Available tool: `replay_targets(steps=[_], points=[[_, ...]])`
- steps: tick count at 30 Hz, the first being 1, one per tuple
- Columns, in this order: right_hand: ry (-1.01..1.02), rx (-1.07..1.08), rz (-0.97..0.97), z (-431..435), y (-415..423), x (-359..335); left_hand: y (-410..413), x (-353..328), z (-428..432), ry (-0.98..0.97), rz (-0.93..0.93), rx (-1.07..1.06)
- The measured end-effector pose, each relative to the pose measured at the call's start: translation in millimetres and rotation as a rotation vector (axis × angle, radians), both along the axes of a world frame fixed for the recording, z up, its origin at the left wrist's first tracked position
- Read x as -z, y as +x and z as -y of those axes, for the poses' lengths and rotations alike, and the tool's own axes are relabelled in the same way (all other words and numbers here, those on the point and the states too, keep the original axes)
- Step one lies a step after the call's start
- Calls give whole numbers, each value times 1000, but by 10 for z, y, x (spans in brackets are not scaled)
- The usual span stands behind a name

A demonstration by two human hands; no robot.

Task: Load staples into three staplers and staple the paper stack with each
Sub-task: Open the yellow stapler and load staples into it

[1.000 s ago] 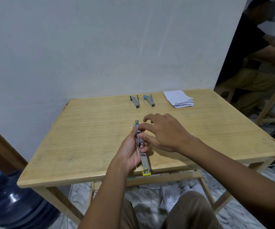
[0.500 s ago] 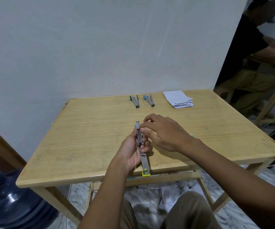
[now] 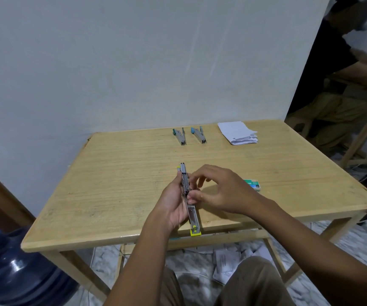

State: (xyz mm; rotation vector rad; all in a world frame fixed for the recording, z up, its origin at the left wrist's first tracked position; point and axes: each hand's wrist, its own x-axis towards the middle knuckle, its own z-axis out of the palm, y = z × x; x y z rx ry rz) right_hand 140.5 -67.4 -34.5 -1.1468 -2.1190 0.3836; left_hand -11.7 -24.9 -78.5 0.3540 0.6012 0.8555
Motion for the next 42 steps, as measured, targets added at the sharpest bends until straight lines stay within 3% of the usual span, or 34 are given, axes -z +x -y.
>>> replay_targets(steps=[8,20,32,36,39,42], points=[[191,76,15,-37,-77,103,17,2,-9,34,18,5],[8,290,252,-171,-250,-19,51,-79,56,44,-48,-30],[-2,385,272,-138,-346,-20,42,-98,81,71,-77,-63],[21,468,187,22,-272,20,33,-92,64,57,-66,-38],[-72,342,96,186,-185,31,22,-85,41,31,-83,-51],[-197,80,168,334,-86,24,12,-49,18,33,-118,-41]])
